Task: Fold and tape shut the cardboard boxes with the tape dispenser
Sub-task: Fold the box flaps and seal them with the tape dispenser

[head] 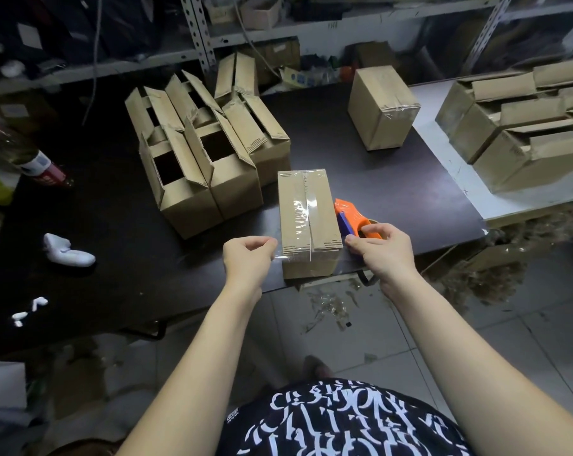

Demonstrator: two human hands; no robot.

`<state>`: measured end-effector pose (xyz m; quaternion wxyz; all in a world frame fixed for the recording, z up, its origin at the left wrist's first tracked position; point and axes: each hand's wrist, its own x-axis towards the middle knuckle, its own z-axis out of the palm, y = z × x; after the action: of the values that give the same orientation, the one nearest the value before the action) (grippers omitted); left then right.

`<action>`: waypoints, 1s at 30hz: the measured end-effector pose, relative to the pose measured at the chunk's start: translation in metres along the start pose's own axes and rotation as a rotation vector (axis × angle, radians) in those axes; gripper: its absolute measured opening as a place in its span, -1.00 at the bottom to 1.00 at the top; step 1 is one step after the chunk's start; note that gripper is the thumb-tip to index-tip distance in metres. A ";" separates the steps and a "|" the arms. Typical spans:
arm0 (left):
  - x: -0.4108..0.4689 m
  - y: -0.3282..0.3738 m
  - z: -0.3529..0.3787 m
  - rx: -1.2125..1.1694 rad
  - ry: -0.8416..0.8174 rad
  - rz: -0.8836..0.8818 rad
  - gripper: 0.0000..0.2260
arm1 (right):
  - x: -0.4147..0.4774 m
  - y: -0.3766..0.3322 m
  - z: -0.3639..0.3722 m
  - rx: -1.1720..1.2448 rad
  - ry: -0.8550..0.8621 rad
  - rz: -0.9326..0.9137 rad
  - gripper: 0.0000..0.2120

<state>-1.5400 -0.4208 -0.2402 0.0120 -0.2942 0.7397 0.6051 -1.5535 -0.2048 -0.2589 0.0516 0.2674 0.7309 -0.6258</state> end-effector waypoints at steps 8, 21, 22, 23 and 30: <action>0.006 -0.015 0.010 -0.091 -0.033 -0.150 -0.94 | 0.012 0.015 0.005 0.108 -0.039 0.129 -0.68; 0.006 -0.034 0.021 -0.128 -0.132 -0.265 -0.81 | 0.011 0.038 0.004 0.182 -0.076 0.122 -0.76; 0.009 -0.037 0.021 -0.100 -0.155 -0.240 -0.74 | 0.009 0.039 0.003 0.120 -0.072 0.048 -0.80; 0.012 -0.040 0.020 -0.053 -0.155 -0.190 -0.71 | 0.007 0.039 0.001 0.052 -0.066 -0.039 -0.82; 0.019 -0.050 -0.011 0.297 -0.136 0.606 -0.71 | 0.002 0.032 -0.014 -0.128 -0.187 -0.414 -0.75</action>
<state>-1.5289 -0.4437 -0.2888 -0.0765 -0.0151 0.8709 0.4852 -1.5369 -0.1888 -0.2845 0.0068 0.0488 0.8004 -0.5974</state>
